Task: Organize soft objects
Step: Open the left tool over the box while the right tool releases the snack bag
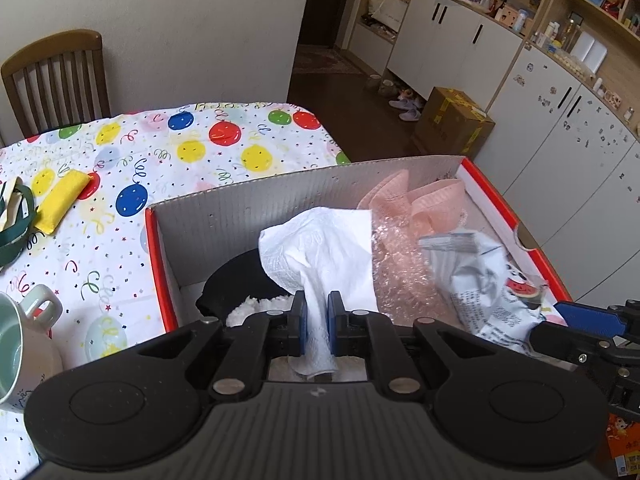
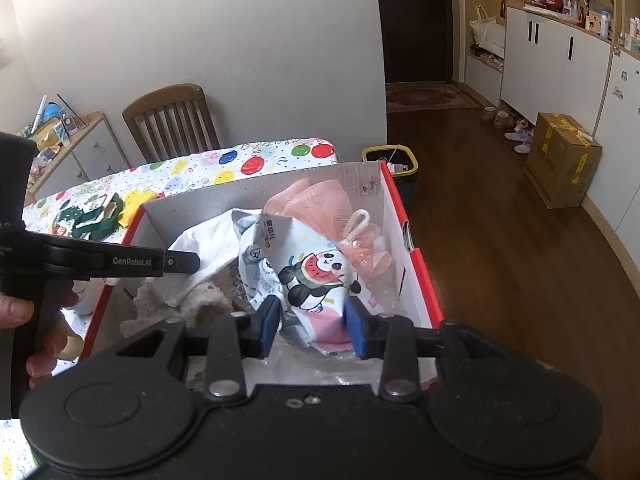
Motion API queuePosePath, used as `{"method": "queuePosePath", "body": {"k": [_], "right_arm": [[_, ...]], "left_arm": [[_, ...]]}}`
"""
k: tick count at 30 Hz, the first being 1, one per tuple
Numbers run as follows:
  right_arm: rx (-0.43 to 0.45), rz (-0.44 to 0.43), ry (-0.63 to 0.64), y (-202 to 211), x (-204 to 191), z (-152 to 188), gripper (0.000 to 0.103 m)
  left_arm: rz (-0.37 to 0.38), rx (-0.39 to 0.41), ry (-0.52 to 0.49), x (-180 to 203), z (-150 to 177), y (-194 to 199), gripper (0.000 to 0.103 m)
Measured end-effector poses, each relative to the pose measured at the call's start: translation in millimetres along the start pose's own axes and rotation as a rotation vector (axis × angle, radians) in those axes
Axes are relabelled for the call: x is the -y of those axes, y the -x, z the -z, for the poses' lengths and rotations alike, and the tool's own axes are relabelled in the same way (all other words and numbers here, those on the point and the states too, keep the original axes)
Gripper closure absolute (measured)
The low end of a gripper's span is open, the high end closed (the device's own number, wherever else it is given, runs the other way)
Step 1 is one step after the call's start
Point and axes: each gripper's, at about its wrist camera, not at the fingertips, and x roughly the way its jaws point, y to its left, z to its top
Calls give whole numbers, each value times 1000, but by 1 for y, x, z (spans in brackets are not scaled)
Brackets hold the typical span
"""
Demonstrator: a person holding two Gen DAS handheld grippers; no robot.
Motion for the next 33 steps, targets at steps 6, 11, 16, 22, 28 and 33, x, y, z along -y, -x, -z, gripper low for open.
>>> {"method": "queuePosePath", "body": {"k": [6,11,16,22,28,33], "right_arm": [[30,-20,0,12,0,0,40],[42,-34,13,21,-4,-1,34],[48,-50,34,30,-10,1,33],[70,-85,63,47,-20,0,24],[95,-125,107,63,-35,-5,16],[110,-173,150,72,-55,-12,6]], "left_arm": [[8,5,3,0,2,11,92],[4,17,-18,1,4,23,62],[15,47,-23,1,9,37,35],[8,87,-19,-2,17,66,35],[3,125,10,-16,25,100,29],[-3,157,35,-35,31,129,21]]}}
